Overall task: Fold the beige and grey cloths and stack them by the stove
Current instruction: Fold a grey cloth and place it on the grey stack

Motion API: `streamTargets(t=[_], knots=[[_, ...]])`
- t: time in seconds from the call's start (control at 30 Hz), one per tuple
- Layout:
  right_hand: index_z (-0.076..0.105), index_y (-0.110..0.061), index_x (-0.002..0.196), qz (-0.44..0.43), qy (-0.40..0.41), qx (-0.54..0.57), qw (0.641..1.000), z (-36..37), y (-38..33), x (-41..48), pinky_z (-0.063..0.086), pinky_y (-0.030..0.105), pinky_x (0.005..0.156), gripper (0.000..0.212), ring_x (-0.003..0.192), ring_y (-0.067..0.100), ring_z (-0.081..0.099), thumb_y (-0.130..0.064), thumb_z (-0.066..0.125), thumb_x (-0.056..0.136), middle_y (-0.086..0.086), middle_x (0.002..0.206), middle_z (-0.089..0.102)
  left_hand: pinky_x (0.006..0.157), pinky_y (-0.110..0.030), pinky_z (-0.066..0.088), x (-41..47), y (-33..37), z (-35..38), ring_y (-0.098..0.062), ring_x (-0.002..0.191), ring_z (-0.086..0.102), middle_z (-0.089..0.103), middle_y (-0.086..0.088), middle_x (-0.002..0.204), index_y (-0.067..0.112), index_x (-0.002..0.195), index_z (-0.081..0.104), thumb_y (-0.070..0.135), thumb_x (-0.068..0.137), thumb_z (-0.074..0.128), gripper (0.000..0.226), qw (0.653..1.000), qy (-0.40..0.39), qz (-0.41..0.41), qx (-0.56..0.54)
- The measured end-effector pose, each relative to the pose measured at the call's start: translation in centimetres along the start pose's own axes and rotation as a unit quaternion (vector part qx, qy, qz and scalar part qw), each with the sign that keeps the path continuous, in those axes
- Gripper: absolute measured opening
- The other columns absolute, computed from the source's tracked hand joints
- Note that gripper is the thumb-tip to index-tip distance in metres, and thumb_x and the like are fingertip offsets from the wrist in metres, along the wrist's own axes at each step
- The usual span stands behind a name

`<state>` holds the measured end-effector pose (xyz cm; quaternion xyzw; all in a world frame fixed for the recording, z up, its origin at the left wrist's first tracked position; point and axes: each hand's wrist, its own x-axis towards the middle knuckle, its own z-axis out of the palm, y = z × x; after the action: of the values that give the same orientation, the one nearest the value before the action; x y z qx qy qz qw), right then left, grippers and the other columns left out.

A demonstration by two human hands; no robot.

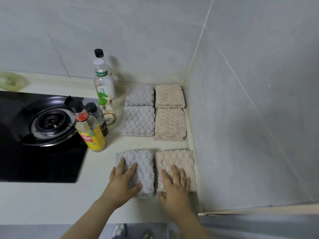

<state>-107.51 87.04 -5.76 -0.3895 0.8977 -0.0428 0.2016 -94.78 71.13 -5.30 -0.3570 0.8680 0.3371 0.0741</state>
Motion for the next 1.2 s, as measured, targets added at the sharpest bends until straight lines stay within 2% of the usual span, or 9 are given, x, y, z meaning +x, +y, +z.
streamTargets(t=[0.07, 0.13, 0.2, 0.27, 0.33, 0.43, 0.6, 0.7, 1.2], knots=[[0.009, -0.034, 0.153, 0.003, -0.001, 0.004, 1.0, -0.2, -0.2, 0.4, -0.011, 0.053, 0.116, 0.073, 0.147, 0.034, -0.018, -0.034, 0.049, 0.093, 0.002, 0.162, -0.015, 0.12, -0.04, 0.005, 0.2, 0.0, -0.3, -0.032, 0.146, -0.006, -0.018, -0.003, 0.158, 0.039, 0.149, 0.014, 0.066, 0.076, 0.057, 0.089, 1.0, -0.012, -0.001, -0.006], [0.008, -0.034, 0.154, 0.008, -0.003, 0.003, 1.0, -0.2, -0.2, 0.8, -0.013, 0.052, 0.115, 0.076, 0.147, 0.034, -0.018, -0.028, 0.051, 0.091, 0.003, 0.162, -0.015, 0.12, -0.04, 0.007, 0.3, -0.5, -0.7, -0.031, 0.146, -0.009, -0.024, 0.0, 0.156, 0.041, 0.149, 0.009, 0.074, 0.059, 0.061, 0.109, 0.999, -0.037, 0.011, 0.006], [0.007, -0.034, 0.154, 0.013, 0.004, -0.002, 1.0, -0.1, -0.2, 1.3, -0.016, 0.05, 0.113, 0.08, 0.147, 0.034, -0.019, -0.018, 0.052, 0.09, 0.003, 0.162, -0.015, 0.119, -0.043, 0.01, 0.2, -1.2, -1.0, -0.033, 0.145, -0.014, -0.035, 0.003, 0.152, 0.043, 0.148, -0.004, 0.063, 0.054, 0.076, 0.125, 0.995, -0.078, 0.029, 0.048], [0.005, -0.034, 0.154, 0.014, 0.017, -0.003, 1.0, 0.1, -0.1, 1.8, -0.018, 0.05, 0.112, 0.082, 0.147, 0.033, -0.019, -0.009, 0.05, 0.089, 0.004, 0.162, -0.015, 0.119, -0.043, 0.012, 0.2, -1.5, -0.9, -0.037, 0.144, -0.011, -0.042, 0.003, 0.148, 0.043, 0.145, -0.015, 0.047, 0.059, 0.082, 0.13, 0.991, -0.083, 0.041, 0.095], [0.002, -0.034, 0.154, 0.016, 0.023, -0.005, 1.0, 0.3, -0.2, 2.0, -0.02, 0.049, 0.111, 0.084, 0.146, 0.032, -0.021, -0.006, 0.047, 0.089, 0.004, 0.162, -0.018, 0.119, -0.041, 0.013, 0.6, -1.5, -0.6, -0.039, 0.145, -0.003, -0.039, 0.0, 0.149, 0.037, 0.146, -0.017, 0.04, 0.066, 0.08, 0.125, 0.99, -0.056, 0.05, 0.121], [0.0, -0.033, 0.154, 0.018, 0.022, -0.002, 1.0, 0.3, -0.3, 2.5, -0.021, 0.05, 0.112, 0.084, 0.146, 0.031, -0.024, -0.008, 0.048, 0.091, 0.003, 0.161, -0.02, 0.118, -0.041, 0.018, 1.9, -1.8, -0.3, -0.04, 0.144, 0.006, -0.033, 0.001, 0.15, 0.029, 0.147, -0.014, 0.044, 0.072, 0.076, 0.117, 0.993, -0.021, 0.056, 0.106], [0.003, -0.032, 0.154, 0.018, 0.02, 0.005, 1.0, -0.9, -0.7, 3.6, -0.017, 0.051, 0.114, 0.078, 0.146, 0.033, -0.022, -0.016, 0.049, 0.093, 0.005, 0.161, -0.018, 0.116, -0.042, 0.024, 4.0, -2.2, -0.9, -0.039, 0.144, 0.007, -0.032, -0.003, 0.153, 0.036, 0.147, -0.013, 0.047, 0.072, 0.075, 0.116, 0.994, -0.015, 0.042, 0.102], [0.003, -0.031, 0.155, 0.017, 0.027, 0.017, 0.999, -1.3, -1.0, 4.5, -0.02, 0.05, 0.112, 0.076, 0.146, 0.033, -0.023, -0.017, 0.048, 0.095, 0.006, 0.161, -0.017, 0.116, -0.041, 0.024, 5.3, -1.9, -1.6, -0.039, 0.144, 0.008, -0.03, -0.005, 0.153, 0.036, 0.148, -0.011, 0.046, 0.072, 0.075, 0.116, 0.994, -0.014, 0.038, 0.106], [0.003, -0.032, 0.154, 0.021, 0.027, 0.007, 0.999, -1.8, -1.6, 6.9, -0.016, 0.05, 0.113, 0.082, 0.147, 0.032, -0.021, -0.024, 0.056, 0.093, 0.006, 0.161, -0.018, 0.115, -0.044, 0.026, 8.1, -1.6, -2.6, -0.039, 0.145, 0.003, -0.028, -0.002, 0.155, 0.041, 0.148, -0.009, 0.04, 0.072, 0.076, 0.114, 0.994, -0.015, 0.046, 0.1]])
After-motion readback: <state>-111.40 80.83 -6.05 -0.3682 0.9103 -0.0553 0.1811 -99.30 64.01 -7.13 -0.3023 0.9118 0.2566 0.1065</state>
